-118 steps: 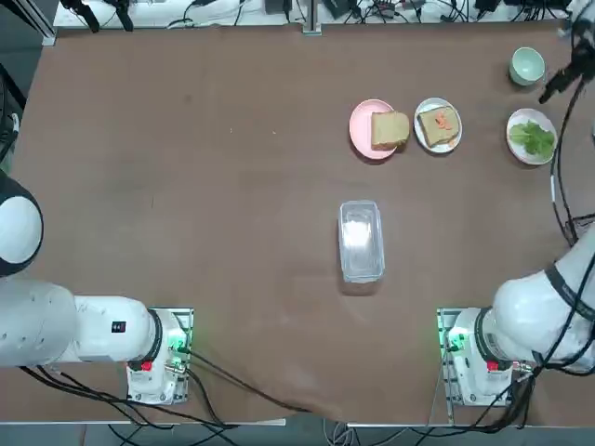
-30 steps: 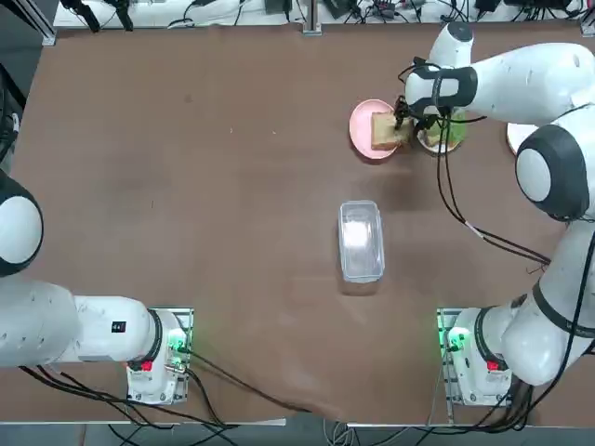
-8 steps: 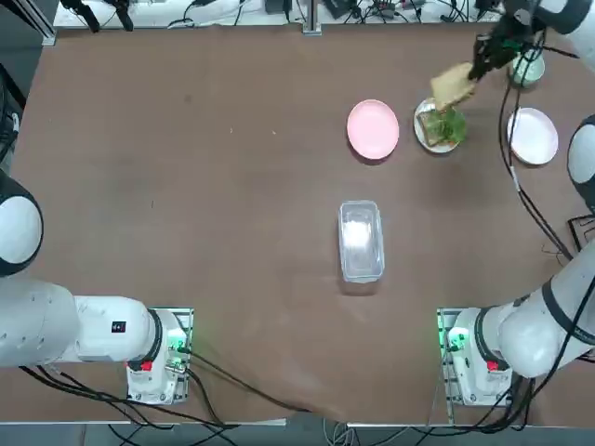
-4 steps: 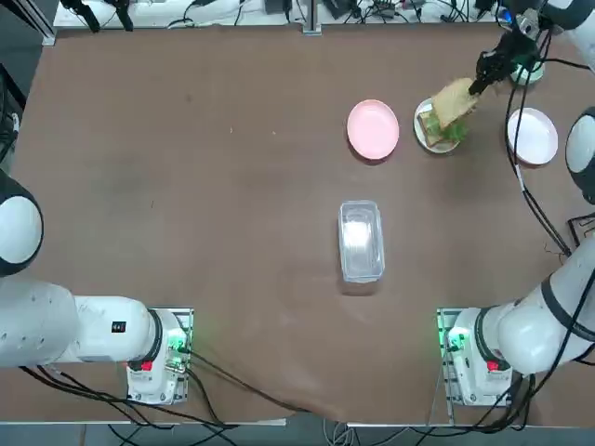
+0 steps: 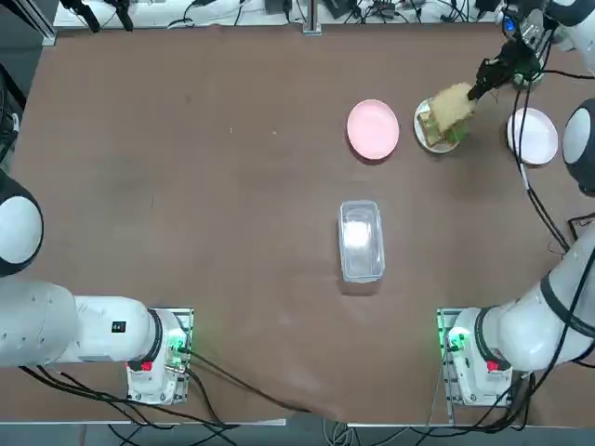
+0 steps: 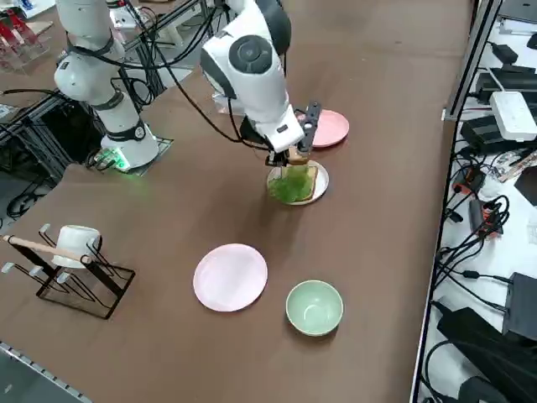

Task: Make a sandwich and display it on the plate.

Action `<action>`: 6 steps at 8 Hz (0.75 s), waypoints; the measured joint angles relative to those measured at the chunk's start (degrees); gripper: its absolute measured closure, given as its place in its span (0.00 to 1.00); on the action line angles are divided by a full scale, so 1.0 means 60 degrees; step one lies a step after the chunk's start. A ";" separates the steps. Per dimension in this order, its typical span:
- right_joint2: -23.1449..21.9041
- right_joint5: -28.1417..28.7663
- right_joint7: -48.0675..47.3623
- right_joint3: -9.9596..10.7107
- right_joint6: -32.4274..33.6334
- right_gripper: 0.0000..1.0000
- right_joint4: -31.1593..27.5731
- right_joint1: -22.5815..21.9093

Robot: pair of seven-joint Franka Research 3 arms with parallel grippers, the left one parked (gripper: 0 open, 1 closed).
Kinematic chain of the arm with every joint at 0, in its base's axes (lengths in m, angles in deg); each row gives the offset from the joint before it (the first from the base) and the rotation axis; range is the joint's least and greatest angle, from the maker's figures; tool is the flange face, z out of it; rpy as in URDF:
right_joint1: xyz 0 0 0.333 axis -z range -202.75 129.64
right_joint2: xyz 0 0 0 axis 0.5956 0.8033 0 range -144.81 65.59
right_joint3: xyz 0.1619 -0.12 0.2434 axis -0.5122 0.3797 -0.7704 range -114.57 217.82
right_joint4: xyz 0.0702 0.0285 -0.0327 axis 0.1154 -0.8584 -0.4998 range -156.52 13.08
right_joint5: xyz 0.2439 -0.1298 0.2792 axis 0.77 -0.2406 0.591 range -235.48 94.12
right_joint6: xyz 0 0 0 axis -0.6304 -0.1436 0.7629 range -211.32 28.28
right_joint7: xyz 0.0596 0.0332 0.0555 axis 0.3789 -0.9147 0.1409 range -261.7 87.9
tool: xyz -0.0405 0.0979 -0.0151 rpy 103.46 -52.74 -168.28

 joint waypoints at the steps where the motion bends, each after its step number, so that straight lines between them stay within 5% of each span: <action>1: 0.0121 0.0263 0.0043 -0.0001 -0.0006 0.94 0.0001 0.0083; 6: 0.0453 0.0581 0.0173 -0.0001 -0.0010 0.94 0.0002 0.0221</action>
